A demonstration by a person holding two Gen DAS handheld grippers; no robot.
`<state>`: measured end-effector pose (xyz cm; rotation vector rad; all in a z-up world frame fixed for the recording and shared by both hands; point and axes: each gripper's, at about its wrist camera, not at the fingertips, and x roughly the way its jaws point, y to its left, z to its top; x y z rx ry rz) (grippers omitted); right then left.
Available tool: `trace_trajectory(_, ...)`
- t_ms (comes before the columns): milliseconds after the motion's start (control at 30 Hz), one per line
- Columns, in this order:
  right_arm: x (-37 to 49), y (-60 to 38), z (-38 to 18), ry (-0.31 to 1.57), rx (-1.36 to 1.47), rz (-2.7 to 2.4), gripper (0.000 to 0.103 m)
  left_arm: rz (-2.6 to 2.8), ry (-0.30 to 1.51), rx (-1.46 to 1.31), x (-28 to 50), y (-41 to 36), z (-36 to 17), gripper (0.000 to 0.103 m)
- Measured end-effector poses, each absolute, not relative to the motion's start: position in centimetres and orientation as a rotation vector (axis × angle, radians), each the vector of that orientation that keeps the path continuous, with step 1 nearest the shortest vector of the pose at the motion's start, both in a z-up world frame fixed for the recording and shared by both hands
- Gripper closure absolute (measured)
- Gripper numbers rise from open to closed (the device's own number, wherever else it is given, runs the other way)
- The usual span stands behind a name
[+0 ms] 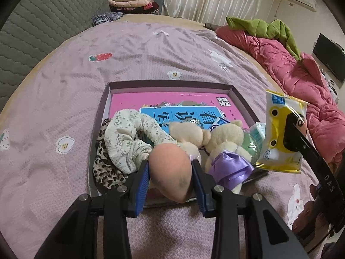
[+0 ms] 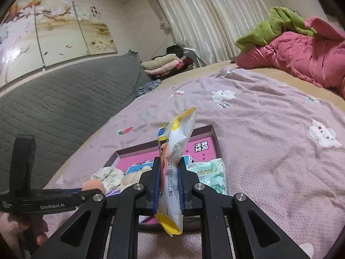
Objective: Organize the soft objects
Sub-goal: 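Lift and carry the sponge with left while right carries the yellow pack toward the tray, then lower the sponge onto the scrunchie with left while right lowers the yellow pack into the tray, opening both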
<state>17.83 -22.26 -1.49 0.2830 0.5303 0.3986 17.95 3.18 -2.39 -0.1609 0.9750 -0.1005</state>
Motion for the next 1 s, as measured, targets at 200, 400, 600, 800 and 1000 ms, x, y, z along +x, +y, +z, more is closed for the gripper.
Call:
trace_trajectory(200,18.1,-21.8,-1.6,0.532,0.275,0.405,0.089,-0.099,0.991,-0.153,18.1,2.9,-2.9,0.064)
trace_trajectory(400,18.6,-22.0,-2.2,0.56,0.279,0.386,0.089,-0.098,0.999,-0.15,18.3,2.8,-3.1,0.064)
trace_trajectory(600,19.0,-22.2,-2.6,0.582,0.277,0.371,0.088,-0.096,1.002,-0.15,18.4,2.8,-3.1,0.064)
trace_trajectory(800,18.8,-21.7,-2.5,0.581,0.215,0.346,0.088,-0.096,1.003,-0.151,18.5,2.9,-3.2,0.064)
trace_trajectory(1000,18.4,-20.1,-2.2,0.568,0.073,0.287,0.083,-0.094,1.006,-0.144,18.6,2.9,-3.4,0.064)
